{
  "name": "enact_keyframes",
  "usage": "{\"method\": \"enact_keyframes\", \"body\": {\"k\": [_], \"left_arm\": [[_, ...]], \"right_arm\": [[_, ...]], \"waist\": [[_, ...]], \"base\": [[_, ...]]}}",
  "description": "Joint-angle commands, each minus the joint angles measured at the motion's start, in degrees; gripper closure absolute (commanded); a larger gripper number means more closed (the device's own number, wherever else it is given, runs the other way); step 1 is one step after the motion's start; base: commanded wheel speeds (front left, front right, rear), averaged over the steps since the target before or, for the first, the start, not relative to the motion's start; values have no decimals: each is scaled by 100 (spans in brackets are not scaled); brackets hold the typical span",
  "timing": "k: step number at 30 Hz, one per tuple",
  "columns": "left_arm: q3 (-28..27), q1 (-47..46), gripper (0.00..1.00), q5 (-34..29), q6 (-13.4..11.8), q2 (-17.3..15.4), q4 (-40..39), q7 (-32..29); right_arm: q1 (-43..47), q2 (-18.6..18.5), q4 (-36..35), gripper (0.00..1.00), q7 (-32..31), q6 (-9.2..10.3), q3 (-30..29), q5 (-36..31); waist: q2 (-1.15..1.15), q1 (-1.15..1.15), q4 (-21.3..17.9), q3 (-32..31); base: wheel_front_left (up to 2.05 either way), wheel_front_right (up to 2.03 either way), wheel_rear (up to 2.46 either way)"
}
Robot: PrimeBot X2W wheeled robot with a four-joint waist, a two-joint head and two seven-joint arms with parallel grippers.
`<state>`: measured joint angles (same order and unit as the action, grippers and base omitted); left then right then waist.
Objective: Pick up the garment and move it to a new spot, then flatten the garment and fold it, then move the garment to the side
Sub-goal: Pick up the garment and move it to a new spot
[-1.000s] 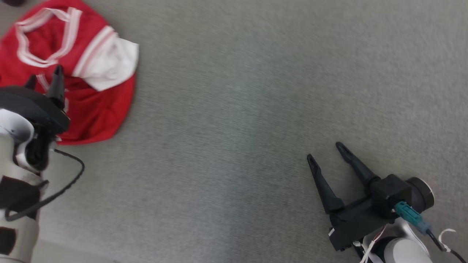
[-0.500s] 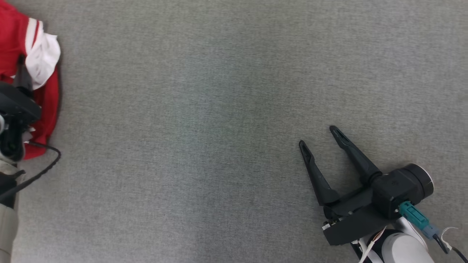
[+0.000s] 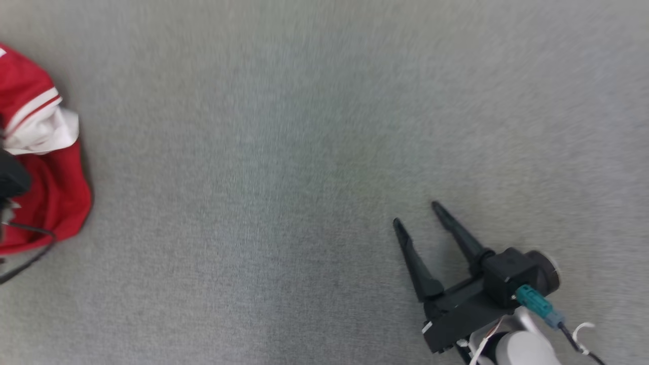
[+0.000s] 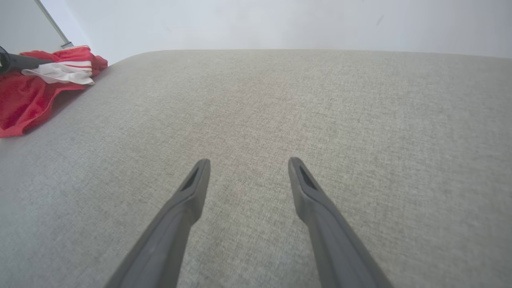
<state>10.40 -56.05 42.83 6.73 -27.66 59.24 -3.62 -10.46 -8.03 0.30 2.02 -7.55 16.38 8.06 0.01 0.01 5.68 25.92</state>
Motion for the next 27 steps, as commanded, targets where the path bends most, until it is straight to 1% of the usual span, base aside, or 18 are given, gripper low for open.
{"method": "enact_keyframes", "body": {"k": [1, 5, 9, 12, 16, 20, 22, 24, 25, 27], "left_arm": [[20, 80, 100, -51, 23, -121, -88, -23], [122, 33, 100, -125, 34, -364, -406, -156], [291, 3, 100, -110, 66, -467, -953, -495], [420, 40, 100, -45, 81, -434, -1534, -719], [492, 111, 100, 182, 87, -255, -2518, -867], [535, 240, 100, 371, 31, 53, -3605, -890], [614, 345, 100, 382, -40, 200, -4130, -914], [754, 431, 100, 260, -114, 311, -4706, -884], [873, 549, 100, 152, -220, 445, -5211, -810], [1025, 714, 100, 81, -318, 609, -5620, -768]], "right_arm": [[69, 62, 133, 0, 86, 14, 31, 79], [169, 191, 468, 0, 260, 13, -13, 149], [269, 281, 714, 0, 394, 13, -142, 179], [370, 336, 828, 0, 454, 13, -269, 189], [515, 372, 920, 0, 451, 13, -410, 164], [551, 399, 911, 0, 433, 13, -527, 129], [566, 406, 883, 0, 428, 13, -569, 121], [572, 413, 859, 0, 407, 13, -597, 101], [560, 421, 817, 0, 377, 13, -603, 85], [509, 428, 792, 0, 374, 13, -568, 80]], "waist": [[-1, -1, -260, -798], [-1, -1, -414, -1357], [-1, -1, -602, -1798], [-1, -1, -738, -2032], [-1, -1, -891, -2189], [-1, -1, -1064, -2233], [-1, -1, -1169, -2237], [-1, -1, -1280, -2215], [-1, -1, -1403, -2142], [-1, -1, -1549, -2059]], "base": [[0, 0, 0], [0, 0, 0], [0, 0, 0], [0, 0, 0], [0, 0, 0], [0, 0, 0], [0, 0, 0], [0, 0, 0], [0, 0, 0], [0, 0, 0]]}}
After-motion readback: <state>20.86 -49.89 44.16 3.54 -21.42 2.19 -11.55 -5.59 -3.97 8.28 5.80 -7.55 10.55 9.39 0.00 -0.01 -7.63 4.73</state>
